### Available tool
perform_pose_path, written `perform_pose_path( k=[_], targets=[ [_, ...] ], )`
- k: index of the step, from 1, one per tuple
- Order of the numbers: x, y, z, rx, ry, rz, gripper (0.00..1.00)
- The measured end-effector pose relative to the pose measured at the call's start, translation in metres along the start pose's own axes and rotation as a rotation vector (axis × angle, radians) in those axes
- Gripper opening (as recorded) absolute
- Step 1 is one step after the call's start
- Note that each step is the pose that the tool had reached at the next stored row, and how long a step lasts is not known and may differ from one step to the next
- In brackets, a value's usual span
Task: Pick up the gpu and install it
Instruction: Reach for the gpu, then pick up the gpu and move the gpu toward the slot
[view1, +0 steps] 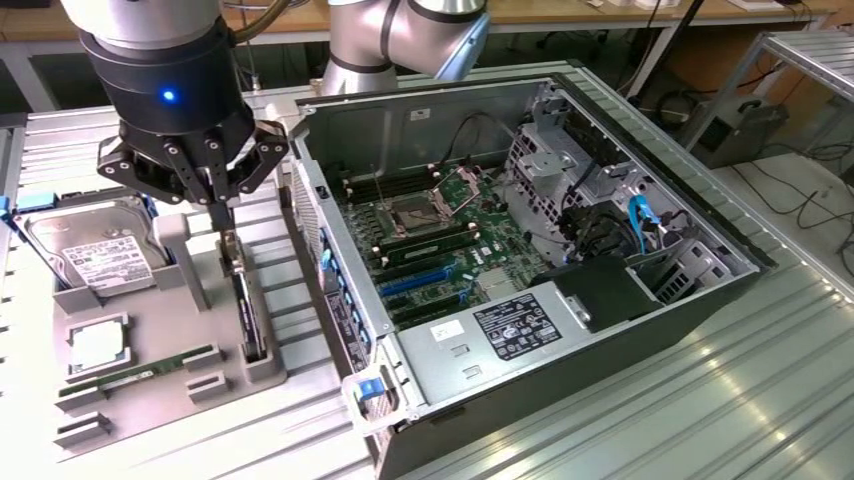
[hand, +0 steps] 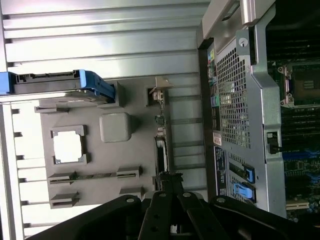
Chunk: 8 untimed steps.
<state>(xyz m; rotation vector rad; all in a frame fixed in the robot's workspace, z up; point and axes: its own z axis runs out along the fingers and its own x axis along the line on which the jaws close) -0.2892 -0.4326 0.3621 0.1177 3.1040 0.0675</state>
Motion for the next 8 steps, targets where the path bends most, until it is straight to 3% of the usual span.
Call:
perform_pose_path(
  k=[8],
  targets=[
    [0.0000,0.0000,0.0000,0.0000,0.0000,0.000,0.11]
  ],
)
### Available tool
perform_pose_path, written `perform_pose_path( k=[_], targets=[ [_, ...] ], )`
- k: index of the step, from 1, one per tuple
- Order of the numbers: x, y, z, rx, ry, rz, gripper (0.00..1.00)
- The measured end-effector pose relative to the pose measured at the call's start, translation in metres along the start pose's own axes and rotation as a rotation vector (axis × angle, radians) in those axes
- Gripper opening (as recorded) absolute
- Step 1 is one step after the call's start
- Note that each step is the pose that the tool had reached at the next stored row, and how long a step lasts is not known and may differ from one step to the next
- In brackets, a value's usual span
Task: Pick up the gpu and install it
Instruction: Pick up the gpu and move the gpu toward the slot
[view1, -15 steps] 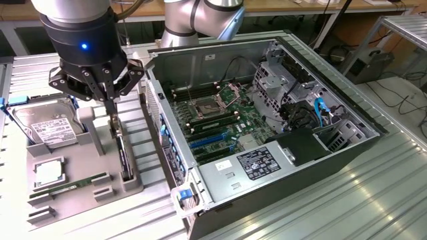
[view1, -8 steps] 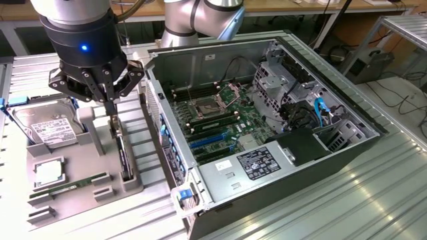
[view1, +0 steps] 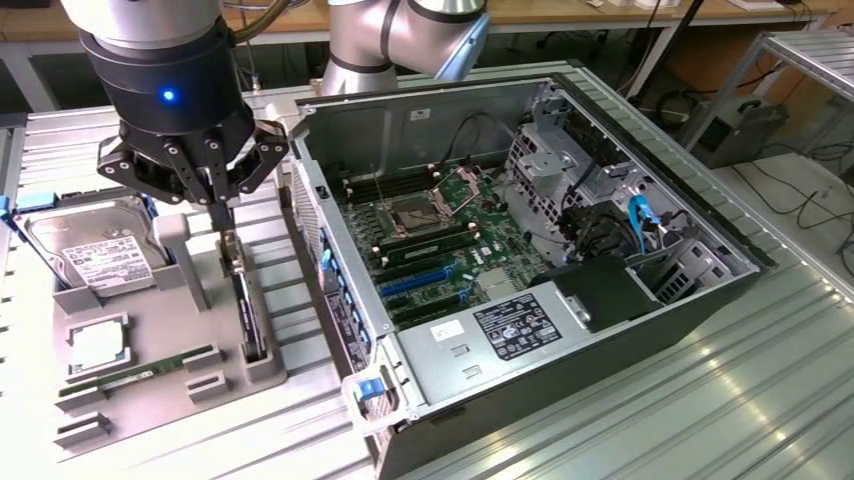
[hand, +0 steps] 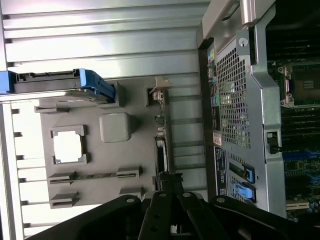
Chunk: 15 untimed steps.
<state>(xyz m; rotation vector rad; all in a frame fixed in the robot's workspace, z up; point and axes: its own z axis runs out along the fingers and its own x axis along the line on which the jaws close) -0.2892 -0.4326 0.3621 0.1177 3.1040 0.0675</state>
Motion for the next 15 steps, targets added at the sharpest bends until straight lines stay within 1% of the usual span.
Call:
perform_pose_path(
  k=[2,3,4,6,7,8,15],
  targets=[
    [0.000,0.0000,0.0000,0.0000,0.0000,0.000,0.11],
    [0.000,0.0000,0.0000,0.0000,0.0000,0.000,0.17],
    [0.000,0.0000,0.0000,0.0000,0.0000,0.000,0.17],
    [0.000,0.0000,0.0000,0.0000,0.0000,0.000,0.30],
    [0.000,-0.0003,0.0015,-0.0003,-0.0021,0.000,0.42],
    [0.002,-0.0009,0.0051,-0.0004,-0.0039,0.000,0.42],
    [0.006,-0.0039,0.0200,-0.0003,-0.0040,0.000,0.42]
  ],
)
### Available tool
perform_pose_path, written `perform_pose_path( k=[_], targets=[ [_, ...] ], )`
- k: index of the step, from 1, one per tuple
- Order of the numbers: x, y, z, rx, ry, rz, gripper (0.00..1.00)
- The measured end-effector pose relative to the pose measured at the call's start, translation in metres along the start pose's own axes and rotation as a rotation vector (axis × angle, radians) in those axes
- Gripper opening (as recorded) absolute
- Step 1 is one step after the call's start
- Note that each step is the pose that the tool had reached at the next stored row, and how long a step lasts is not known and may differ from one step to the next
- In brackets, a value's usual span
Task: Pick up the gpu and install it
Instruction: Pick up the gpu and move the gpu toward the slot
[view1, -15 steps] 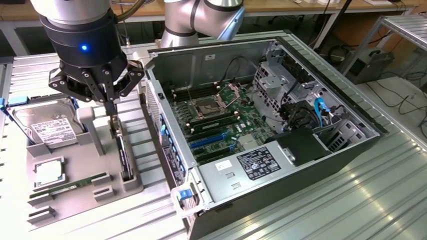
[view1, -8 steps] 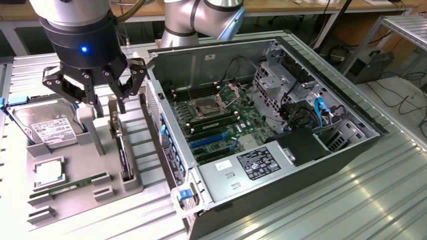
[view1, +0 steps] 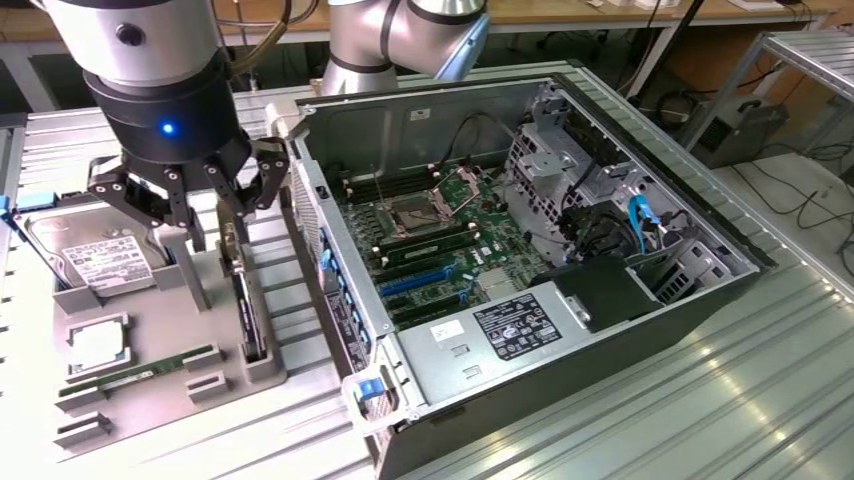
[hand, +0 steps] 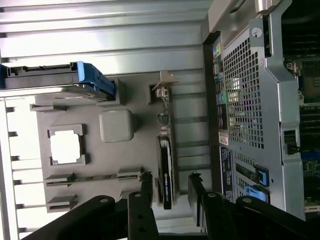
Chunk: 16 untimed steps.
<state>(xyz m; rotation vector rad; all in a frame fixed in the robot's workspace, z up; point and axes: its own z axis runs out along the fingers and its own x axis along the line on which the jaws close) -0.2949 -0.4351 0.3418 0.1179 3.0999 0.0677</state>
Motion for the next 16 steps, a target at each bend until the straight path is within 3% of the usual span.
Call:
perform_pose_path(
  k=[16],
  targets=[
    [0.000,-0.0027,0.0412,0.0000,0.0001,0.000,0.42]
  ],
)
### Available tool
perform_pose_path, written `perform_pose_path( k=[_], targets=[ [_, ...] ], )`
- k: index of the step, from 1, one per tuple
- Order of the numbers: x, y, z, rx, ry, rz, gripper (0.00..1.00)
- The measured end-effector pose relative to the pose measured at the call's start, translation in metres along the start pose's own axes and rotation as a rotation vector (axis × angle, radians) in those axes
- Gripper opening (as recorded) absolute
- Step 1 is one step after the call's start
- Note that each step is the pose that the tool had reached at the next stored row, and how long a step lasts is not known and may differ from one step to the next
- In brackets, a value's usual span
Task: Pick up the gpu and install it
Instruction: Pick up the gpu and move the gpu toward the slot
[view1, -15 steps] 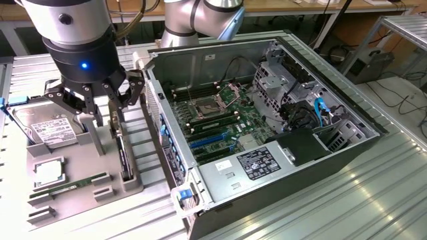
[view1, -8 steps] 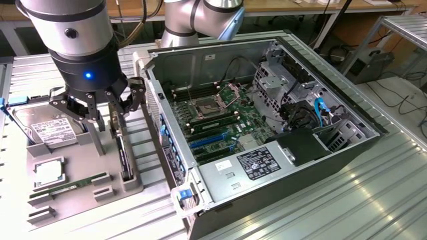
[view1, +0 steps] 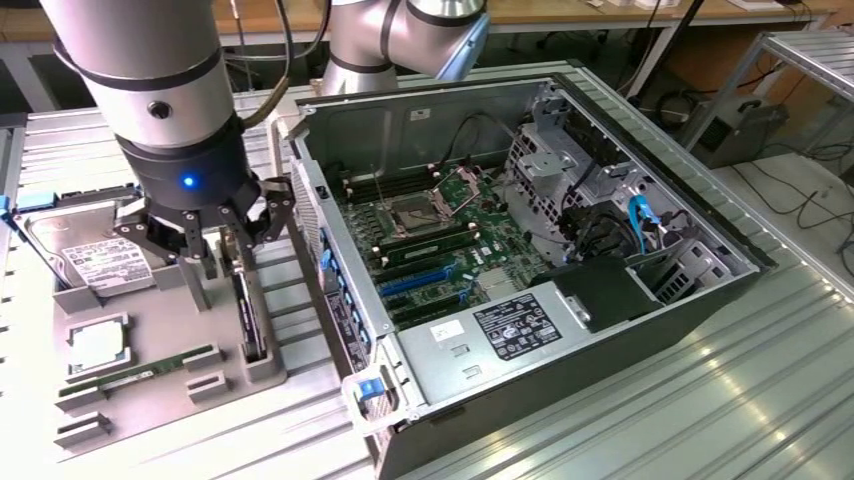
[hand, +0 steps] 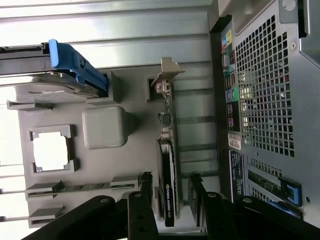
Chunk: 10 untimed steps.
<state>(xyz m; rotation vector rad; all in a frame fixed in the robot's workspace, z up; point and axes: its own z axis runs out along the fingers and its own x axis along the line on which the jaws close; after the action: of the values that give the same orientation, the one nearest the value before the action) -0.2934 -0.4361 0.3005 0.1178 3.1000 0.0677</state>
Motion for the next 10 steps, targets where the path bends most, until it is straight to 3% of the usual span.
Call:
perform_pose_path(
  k=[6,10],
  targets=[
    [-0.002,-0.0004,0.0138,0.0005,0.0069,0.000,0.42],
    [-0.003,-0.0007,0.0225,0.0013,0.0151,0.001,0.42]
  ],
)
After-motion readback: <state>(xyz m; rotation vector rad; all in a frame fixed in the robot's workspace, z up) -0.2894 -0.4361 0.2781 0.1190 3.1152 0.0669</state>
